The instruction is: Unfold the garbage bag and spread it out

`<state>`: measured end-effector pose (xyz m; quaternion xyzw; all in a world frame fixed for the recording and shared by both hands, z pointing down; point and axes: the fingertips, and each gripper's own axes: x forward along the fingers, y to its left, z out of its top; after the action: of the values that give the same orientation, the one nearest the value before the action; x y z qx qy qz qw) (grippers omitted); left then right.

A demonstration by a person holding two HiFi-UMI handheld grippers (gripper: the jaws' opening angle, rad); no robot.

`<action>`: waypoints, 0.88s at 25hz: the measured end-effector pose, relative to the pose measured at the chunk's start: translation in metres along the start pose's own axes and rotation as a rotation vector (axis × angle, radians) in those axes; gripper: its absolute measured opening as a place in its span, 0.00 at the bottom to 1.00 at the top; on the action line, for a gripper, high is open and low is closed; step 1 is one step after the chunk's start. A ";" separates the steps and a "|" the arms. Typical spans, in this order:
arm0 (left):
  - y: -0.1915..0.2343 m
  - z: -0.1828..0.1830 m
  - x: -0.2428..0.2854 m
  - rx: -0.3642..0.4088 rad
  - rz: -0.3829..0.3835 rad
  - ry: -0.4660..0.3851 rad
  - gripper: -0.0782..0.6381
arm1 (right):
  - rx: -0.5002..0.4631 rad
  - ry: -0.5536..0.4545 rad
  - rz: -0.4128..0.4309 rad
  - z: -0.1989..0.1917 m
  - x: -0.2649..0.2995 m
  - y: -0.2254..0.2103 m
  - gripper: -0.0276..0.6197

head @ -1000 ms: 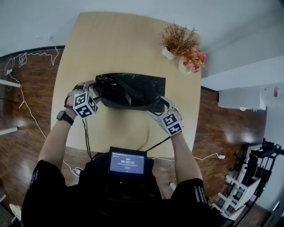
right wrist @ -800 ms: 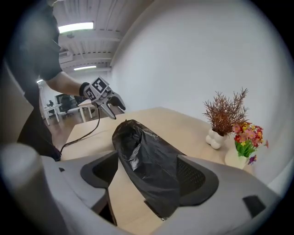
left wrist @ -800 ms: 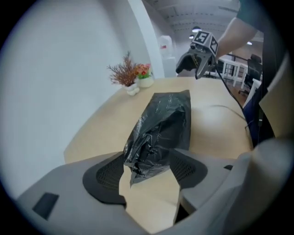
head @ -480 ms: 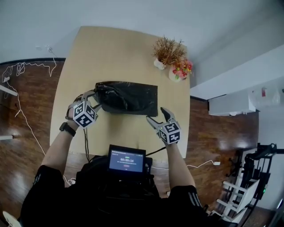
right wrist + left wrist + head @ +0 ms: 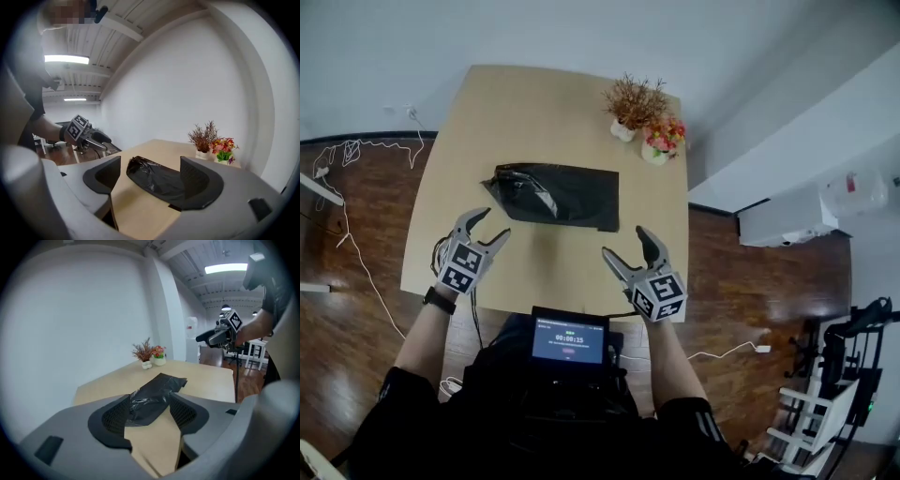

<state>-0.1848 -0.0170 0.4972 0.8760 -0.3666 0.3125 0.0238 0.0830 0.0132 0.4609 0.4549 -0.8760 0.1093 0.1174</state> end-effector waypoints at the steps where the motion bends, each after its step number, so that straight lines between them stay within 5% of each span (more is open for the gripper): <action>1: -0.013 0.005 -0.008 -0.003 0.006 -0.013 0.49 | 0.009 -0.020 0.019 0.003 -0.012 0.007 0.69; 7: -0.096 0.022 -0.062 -0.098 0.021 -0.085 0.50 | 0.125 -0.114 0.069 0.006 -0.092 0.044 0.69; 13: -0.171 -0.007 -0.100 -0.189 -0.011 -0.072 0.50 | 0.141 -0.088 0.070 -0.021 -0.150 0.072 0.69; 22: -0.206 -0.023 -0.136 -0.215 -0.038 -0.078 0.50 | 0.157 -0.056 0.017 -0.050 -0.196 0.096 0.68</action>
<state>-0.1343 0.2250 0.4774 0.8865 -0.3822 0.2367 0.1093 0.1187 0.2334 0.4407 0.4580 -0.8716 0.1659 0.0556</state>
